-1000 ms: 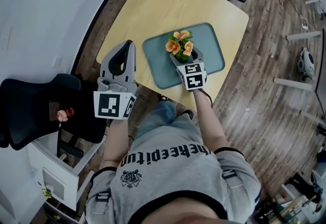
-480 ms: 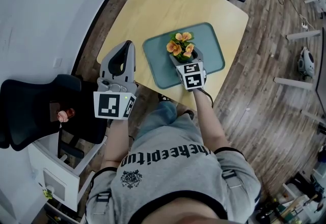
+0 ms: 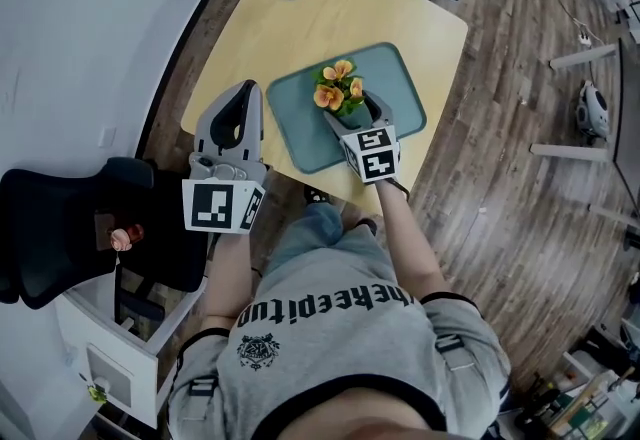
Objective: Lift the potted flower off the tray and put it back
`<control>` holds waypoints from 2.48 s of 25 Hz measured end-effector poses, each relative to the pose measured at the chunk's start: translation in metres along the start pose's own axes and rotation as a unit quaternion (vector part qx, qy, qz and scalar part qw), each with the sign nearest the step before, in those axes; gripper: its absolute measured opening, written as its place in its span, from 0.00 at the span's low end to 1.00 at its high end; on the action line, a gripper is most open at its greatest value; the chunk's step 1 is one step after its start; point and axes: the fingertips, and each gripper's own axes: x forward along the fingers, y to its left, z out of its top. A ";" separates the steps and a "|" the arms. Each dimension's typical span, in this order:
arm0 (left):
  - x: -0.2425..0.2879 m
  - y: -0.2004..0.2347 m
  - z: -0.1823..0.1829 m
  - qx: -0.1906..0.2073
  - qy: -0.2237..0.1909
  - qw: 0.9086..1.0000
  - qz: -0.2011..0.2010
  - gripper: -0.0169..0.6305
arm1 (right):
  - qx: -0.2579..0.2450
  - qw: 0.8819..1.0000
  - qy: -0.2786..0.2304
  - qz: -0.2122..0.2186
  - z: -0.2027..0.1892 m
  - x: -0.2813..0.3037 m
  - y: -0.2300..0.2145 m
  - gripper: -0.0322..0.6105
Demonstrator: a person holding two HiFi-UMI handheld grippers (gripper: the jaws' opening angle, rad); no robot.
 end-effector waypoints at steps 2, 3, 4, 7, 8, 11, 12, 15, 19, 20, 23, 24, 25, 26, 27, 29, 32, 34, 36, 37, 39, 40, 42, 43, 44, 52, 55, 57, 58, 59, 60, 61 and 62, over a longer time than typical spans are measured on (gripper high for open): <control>0.000 -0.007 0.003 0.001 -0.003 1.000 -0.004 0.03 | 0.004 1.000 -0.010 0.000 0.004 -0.011 0.000 0.60; -0.001 -0.011 0.005 0.001 -0.004 1.000 -0.006 0.03 | 0.006 1.000 -0.016 -0.001 0.006 -0.017 0.000 0.60; -0.001 -0.015 0.007 0.001 -0.005 1.000 -0.007 0.03 | 0.007 1.000 -0.022 -0.003 0.010 -0.023 -0.001 0.60; -0.003 -0.026 0.013 0.002 -0.010 1.000 -0.010 0.03 | 0.014 0.999 -0.045 0.005 0.021 -0.042 0.000 0.60; -0.003 -0.030 0.015 0.002 -0.013 1.000 -0.011 0.03 | 0.016 0.998 -0.054 0.007 0.026 -0.049 0.001 0.60; -0.007 -0.043 0.023 0.004 -0.020 1.000 -0.015 0.03 | 0.015 0.997 -0.082 0.002 0.040 -0.074 -0.001 0.44; -0.009 -0.048 0.026 0.004 -0.022 1.000 -0.016 0.03 | 0.014 0.996 -0.091 -0.001 0.044 -0.083 -0.002 0.37; -0.014 -0.061 0.034 0.006 -0.030 0.999 -0.020 0.03 | 0.009 0.993 -0.121 -0.015 0.057 -0.109 -0.006 0.15; -0.019 -0.080 0.042 0.008 -0.039 0.999 -0.024 0.03 | 0.007 0.988 -0.154 -0.021 0.070 -0.141 -0.010 0.05; -0.020 -0.085 0.044 0.008 -0.042 0.999 -0.025 0.03 | 0.006 0.987 -0.161 -0.023 0.073 -0.149 -0.011 0.05; -0.025 -0.098 0.050 0.008 -0.047 0.998 -0.028 0.03 | 0.003 0.982 -0.184 -0.028 0.084 -0.172 -0.014 0.05; -0.026 -0.102 0.052 0.008 -0.048 0.998 -0.029 0.03 | 0.001 0.981 -0.192 -0.030 0.088 -0.180 -0.015 0.05; -0.027 -0.107 0.055 0.009 -0.050 0.998 -0.030 0.03 | -0.001 0.979 -0.200 -0.033 0.092 -0.189 -0.016 0.05; -0.029 -0.111 0.057 0.009 -0.051 0.998 -0.031 0.03 | -0.005 0.978 -0.207 -0.036 0.095 -0.197 -0.016 0.05; -0.031 -0.115 0.059 0.009 -0.053 0.998 -0.032 0.03 | -0.009 0.976 -0.215 -0.039 0.098 -0.205 -0.016 0.05; -0.035 -0.122 0.062 0.010 -0.056 0.998 -0.033 0.03 | -0.014 0.972 -0.228 -0.046 0.103 -0.220 -0.016 0.05; -0.041 -0.133 0.068 0.010 -0.060 0.997 -0.036 0.03 | -0.015 0.967 -0.250 -0.053 0.110 -0.244 -0.018 0.05; -0.043 -0.142 0.072 0.011 -0.062 0.997 -0.036 0.03 | -0.011 0.963 -0.264 -0.055 0.115 -0.261 -0.022 0.05; -0.046 -0.149 0.075 0.006 -0.067 0.997 -0.033 0.03 | -0.009 0.960 -0.275 -0.057 0.118 -0.277 -0.026 0.05; -0.048 -0.153 0.077 0.002 -0.069 0.997 -0.032 0.03 | -0.010 0.958 -0.280 -0.059 0.118 -0.284 -0.028 0.05; -0.052 -0.159 0.079 -0.002 -0.072 0.997 -0.032 0.03 | -0.015 0.955 -0.288 -0.065 0.119 -0.298 -0.031 0.05; -0.054 -0.163 0.080 -0.002 -0.072 0.997 -0.032 0.03 | -0.018 0.954 -0.292 -0.069 0.118 -0.305 -0.032 0.05; -0.058 -0.169 0.082 0.000 -0.073 0.997 -0.031 0.03 | -0.027 0.951 -0.298 -0.077 0.118 -0.318 -0.033 0.05; -0.060 -0.172 0.083 -0.001 -0.075 0.997 -0.029 0.03 | -0.030 0.950 -0.301 -0.081 0.117 -0.325 -0.034 0.05; -0.062 -0.175 0.084 -0.002 -0.077 0.997 -0.028 0.03 | -0.032 0.948 -0.305 -0.085 0.117 -0.331 -0.035 0.05; -0.080 -0.200 0.092 -0.003 -0.086 0.996 -0.015 0.03 | -0.040 0.936 -0.334 -0.106 0.114 -0.384 -0.044 0.05; -0.087 -0.208 0.095 -0.005 -0.089 0.996 -0.008 0.03 | -0.045 0.932 -0.341 -0.112 0.110 -0.400 -0.044 0.05; -0.091 -0.213 0.096 -0.006 -0.090 0.996 -0.005 0.03 | -0.047 0.931 -0.344 -0.114 0.107 -0.409 -0.045 0.05; -0.093 -0.216 0.096 -0.007 -0.091 0.996 -0.003 0.03 | -0.048 0.930 -0.346 -0.116 0.105 -0.414 -0.045 0.05; -0.096 -0.218 0.096 -0.008 -0.093 0.996 -0.001 0.03 | -0.047 0.929 -0.348 -0.116 0.104 -0.418 -0.045 0.05; -0.099 -0.221 0.096 -0.008 -0.094 0.996 0.001 0.03 | -0.047 0.928 -0.350 -0.117 0.102 -0.422 -0.045 0.05; -0.101 -0.223 0.096 -0.007 -0.094 0.996 0.002 0.03 | -0.046 0.927 -0.352 -0.118 0.100 -0.427 -0.045 0.05; -0.104 -0.226 0.097 -0.007 -0.095 0.995 0.003 0.03 | -0.046 0.926 -0.354 -0.119 0.098 -0.431 -0.045 0.05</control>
